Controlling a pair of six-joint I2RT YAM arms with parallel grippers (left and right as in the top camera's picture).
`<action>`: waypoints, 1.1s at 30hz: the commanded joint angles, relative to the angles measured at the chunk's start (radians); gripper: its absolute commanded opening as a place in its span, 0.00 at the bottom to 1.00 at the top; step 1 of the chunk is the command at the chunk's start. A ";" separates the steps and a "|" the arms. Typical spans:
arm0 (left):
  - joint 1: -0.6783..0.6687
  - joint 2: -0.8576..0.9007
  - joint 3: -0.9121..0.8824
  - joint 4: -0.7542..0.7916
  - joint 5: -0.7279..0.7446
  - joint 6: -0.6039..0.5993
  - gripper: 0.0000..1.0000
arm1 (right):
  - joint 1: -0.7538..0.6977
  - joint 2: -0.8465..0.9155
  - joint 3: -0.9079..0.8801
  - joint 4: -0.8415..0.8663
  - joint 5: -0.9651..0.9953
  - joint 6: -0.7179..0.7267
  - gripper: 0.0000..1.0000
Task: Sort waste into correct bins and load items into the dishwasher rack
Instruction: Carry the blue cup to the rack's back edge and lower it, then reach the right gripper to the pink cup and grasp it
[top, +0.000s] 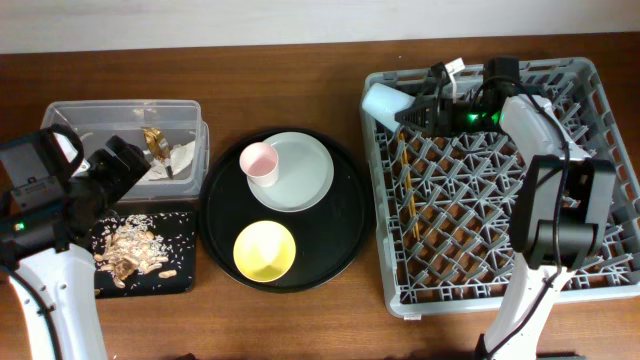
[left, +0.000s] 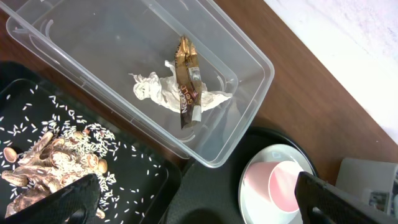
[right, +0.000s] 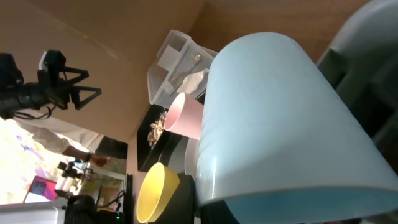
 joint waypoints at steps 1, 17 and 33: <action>0.007 -0.003 0.008 0.002 0.010 -0.005 0.99 | 0.032 0.006 -0.005 0.027 0.034 -0.018 0.04; 0.007 -0.003 0.008 0.002 0.010 -0.005 0.99 | 0.037 0.006 -0.006 -0.060 0.368 -0.018 0.06; 0.007 -0.003 0.008 0.002 0.010 -0.005 0.99 | -0.017 -0.278 0.003 -0.202 0.636 0.053 0.31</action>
